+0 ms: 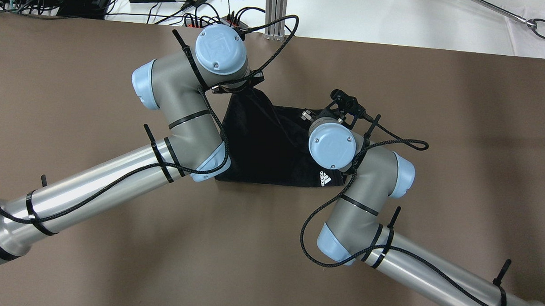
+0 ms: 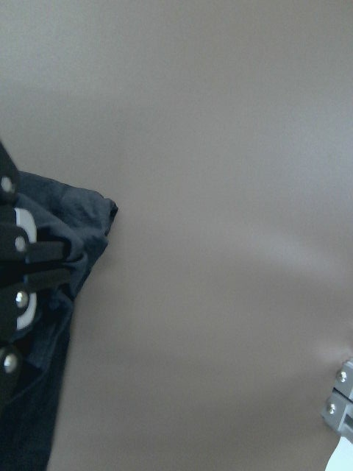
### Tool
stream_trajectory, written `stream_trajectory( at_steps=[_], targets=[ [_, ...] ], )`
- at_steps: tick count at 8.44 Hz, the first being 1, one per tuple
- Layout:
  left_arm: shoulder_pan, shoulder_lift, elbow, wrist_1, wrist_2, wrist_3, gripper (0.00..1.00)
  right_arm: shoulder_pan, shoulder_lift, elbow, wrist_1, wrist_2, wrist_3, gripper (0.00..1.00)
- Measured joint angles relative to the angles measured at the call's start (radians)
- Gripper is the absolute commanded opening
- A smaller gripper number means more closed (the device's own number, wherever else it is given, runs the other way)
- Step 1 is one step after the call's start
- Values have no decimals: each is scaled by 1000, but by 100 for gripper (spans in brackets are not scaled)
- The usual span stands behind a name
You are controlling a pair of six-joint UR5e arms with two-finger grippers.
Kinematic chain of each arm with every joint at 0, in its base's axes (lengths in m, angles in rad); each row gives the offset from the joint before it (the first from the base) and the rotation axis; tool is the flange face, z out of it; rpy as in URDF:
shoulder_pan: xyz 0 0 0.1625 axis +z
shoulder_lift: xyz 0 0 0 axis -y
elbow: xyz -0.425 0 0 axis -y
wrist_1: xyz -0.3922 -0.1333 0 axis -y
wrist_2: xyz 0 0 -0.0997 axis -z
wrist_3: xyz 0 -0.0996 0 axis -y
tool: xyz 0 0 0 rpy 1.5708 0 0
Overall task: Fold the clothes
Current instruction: 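Lower the folded end onto the shirt and press it flat with both grippers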
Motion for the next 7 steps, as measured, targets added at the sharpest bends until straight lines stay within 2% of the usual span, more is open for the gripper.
stream_trajectory(
  at_steps=[1,2,4,7],
  targets=[
    [0,4,22,-32,0,32,100,10,3,-10,7,5,-12,85],
    [-2,9,15,-46,-2,54,100,24,5,-12,10,22,-18,88],
    [-8,34,-40,-54,-37,71,100,61,12,14,12,109,-18,89],
    [-13,86,-126,-56,-77,75,100,60,-3,43,13,142,48,86]
  ],
)
